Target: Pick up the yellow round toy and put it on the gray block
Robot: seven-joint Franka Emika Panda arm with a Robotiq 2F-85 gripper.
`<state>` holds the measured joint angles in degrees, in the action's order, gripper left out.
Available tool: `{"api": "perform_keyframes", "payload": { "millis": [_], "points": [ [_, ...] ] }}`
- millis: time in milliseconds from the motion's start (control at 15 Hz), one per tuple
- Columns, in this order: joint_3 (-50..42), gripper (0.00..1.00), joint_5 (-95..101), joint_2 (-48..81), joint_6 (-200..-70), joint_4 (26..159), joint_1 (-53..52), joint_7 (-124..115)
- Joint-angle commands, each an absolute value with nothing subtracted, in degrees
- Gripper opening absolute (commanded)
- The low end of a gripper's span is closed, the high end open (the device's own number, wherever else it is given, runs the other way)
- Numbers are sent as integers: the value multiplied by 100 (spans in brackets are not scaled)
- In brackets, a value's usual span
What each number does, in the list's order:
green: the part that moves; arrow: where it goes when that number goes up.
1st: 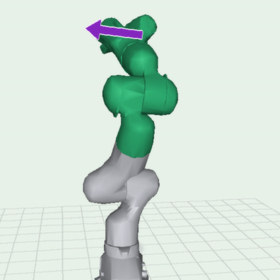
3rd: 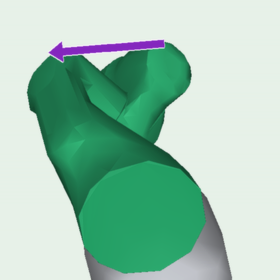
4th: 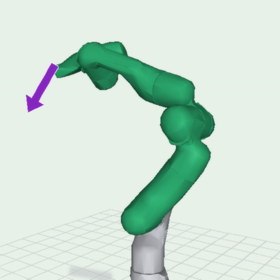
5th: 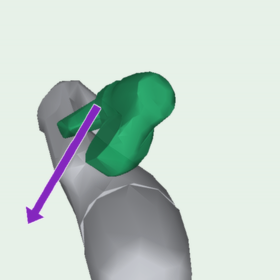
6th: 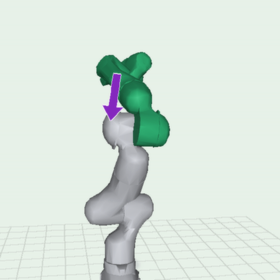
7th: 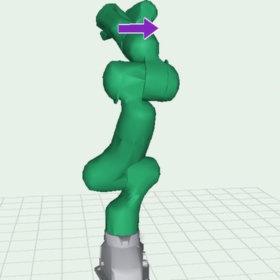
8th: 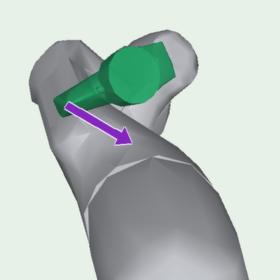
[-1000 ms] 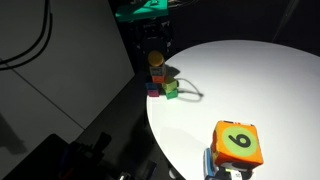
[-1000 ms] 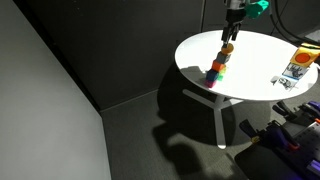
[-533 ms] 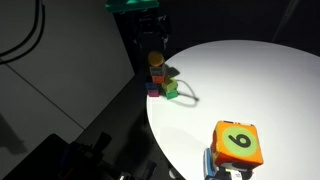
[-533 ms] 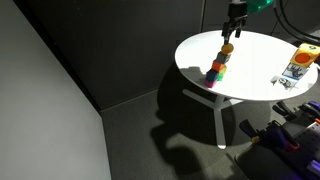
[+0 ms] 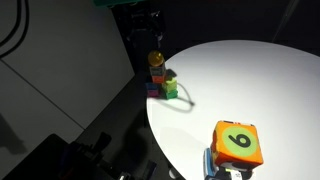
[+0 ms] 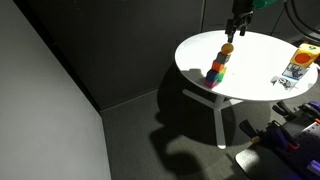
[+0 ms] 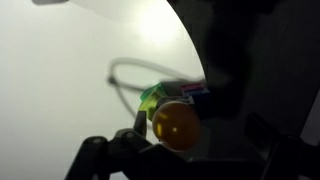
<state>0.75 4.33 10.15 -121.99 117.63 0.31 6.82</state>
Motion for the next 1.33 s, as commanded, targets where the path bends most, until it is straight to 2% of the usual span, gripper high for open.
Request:
{"api": "perform_keyframes", "payload": {
  "millis": [0, 1267],
  "points": [
    [72, 100, 461, 567, -12113, 12131, -6, 594],
    [75, 100, 268, -489, -11918, 12527, -25, 721]
  ]
}}
